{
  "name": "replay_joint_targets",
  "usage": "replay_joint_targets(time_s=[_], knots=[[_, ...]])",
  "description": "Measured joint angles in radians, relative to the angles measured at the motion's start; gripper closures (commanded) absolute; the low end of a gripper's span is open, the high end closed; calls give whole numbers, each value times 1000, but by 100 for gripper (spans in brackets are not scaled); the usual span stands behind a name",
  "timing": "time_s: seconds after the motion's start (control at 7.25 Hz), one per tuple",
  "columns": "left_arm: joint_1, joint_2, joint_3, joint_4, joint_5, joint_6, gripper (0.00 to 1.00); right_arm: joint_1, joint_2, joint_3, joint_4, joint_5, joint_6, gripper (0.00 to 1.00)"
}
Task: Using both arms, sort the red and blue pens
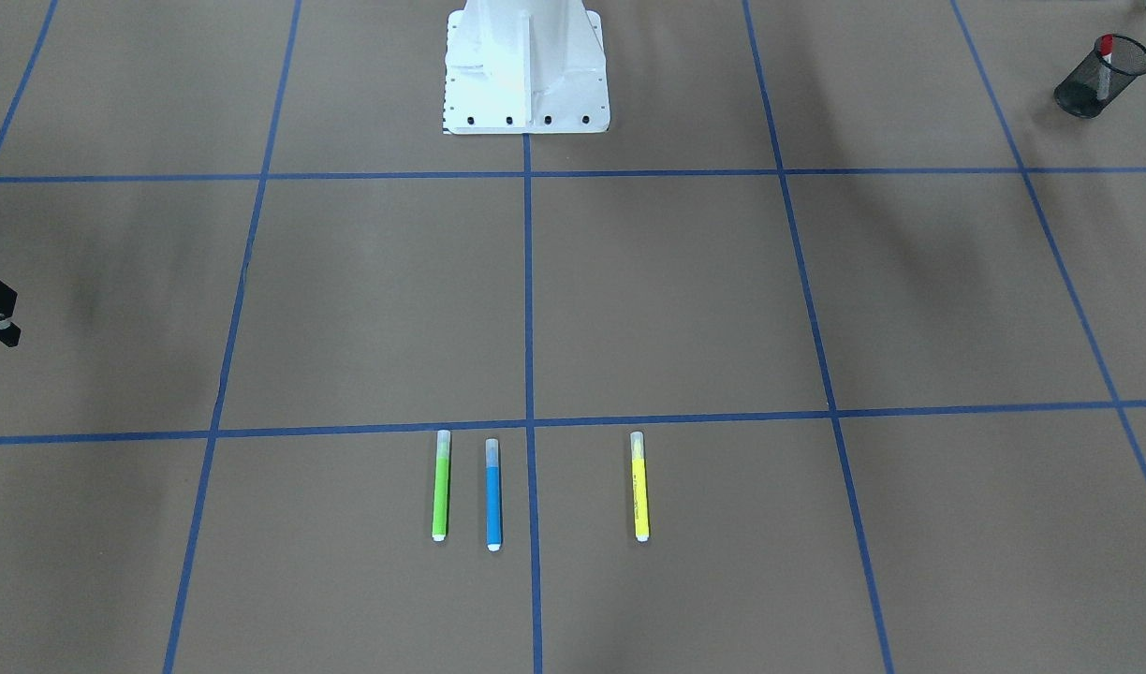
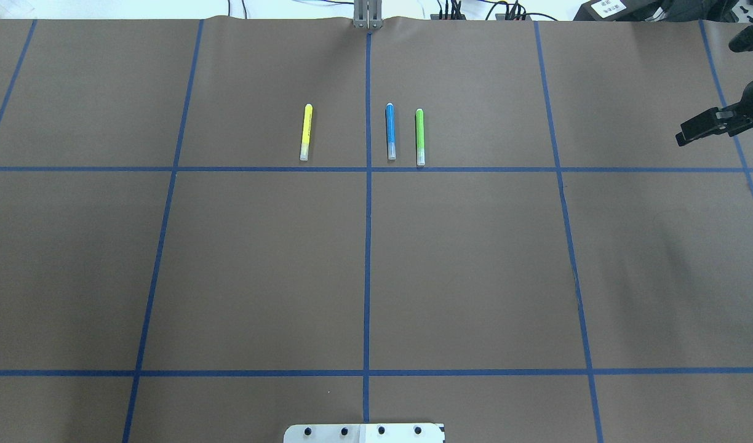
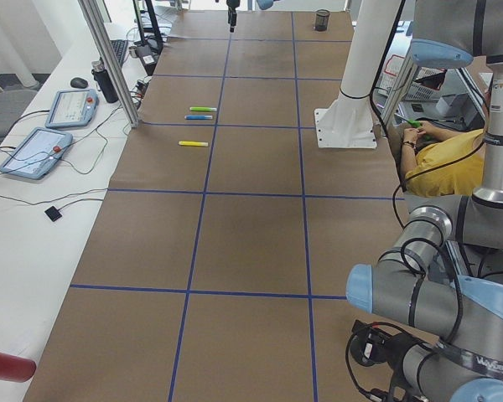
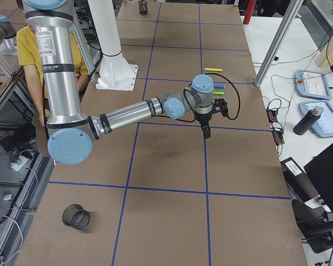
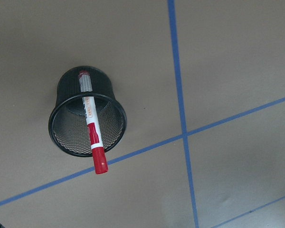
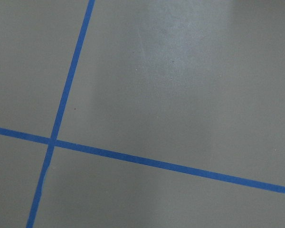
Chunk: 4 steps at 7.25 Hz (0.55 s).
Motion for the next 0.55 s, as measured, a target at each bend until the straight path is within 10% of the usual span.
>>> replay_joint_targets(time_s=[0.55], knots=[[343,-3,-268,-352,-23,9,0,0,0,-16,0,0,6,0]])
